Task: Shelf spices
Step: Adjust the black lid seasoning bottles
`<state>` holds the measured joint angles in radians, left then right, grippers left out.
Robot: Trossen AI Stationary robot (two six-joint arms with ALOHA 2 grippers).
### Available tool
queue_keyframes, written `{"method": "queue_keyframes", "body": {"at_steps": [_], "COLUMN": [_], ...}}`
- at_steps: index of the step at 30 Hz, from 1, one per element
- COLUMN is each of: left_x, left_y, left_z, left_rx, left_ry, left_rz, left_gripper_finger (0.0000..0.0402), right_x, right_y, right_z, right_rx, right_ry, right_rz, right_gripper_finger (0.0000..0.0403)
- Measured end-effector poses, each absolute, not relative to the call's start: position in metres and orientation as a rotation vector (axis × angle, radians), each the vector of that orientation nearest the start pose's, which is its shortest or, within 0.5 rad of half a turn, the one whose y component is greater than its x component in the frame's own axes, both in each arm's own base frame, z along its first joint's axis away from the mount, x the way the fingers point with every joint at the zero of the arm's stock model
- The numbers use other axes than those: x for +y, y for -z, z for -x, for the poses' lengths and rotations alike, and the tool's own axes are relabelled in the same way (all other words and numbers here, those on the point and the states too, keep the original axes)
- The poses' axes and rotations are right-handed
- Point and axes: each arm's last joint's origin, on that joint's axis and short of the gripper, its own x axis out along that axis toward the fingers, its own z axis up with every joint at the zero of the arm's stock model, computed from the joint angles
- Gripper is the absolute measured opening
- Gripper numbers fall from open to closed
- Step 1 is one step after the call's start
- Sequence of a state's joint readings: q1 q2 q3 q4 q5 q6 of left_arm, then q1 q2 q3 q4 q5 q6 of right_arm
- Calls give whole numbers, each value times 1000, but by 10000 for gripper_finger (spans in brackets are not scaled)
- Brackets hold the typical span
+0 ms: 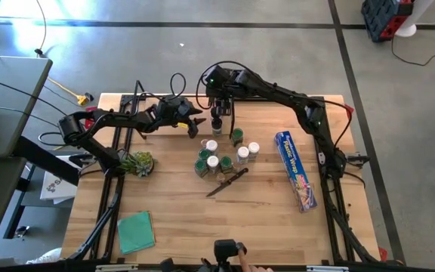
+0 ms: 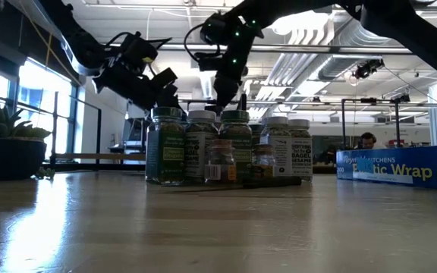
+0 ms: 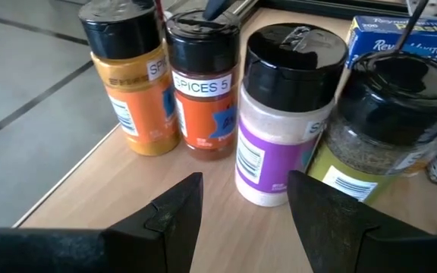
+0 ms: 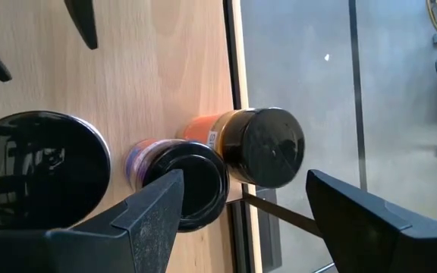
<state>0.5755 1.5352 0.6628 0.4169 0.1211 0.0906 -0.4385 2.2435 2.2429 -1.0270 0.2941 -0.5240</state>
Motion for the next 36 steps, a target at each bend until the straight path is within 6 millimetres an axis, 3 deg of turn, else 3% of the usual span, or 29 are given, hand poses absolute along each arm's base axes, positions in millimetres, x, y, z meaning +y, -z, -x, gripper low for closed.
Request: {"method": "queue_keyframes", "body": {"at_steps": [29, 36], "left_x": [161, 162], "left_y": [-175, -175], "left_z": [-254, -253], "left_rx": [459, 472], "left_ry": [-436, -462], "left_rz": [69, 47], "left_gripper_finger": [188, 188], "right_x": [-217, -216], "right_y": [-280, -307], "right_z": [-433, -436], "right_rx": [1167, 1085], "right_ry": [346, 366], "right_rz": [330, 354], "right_gripper_finger": [273, 273]}}
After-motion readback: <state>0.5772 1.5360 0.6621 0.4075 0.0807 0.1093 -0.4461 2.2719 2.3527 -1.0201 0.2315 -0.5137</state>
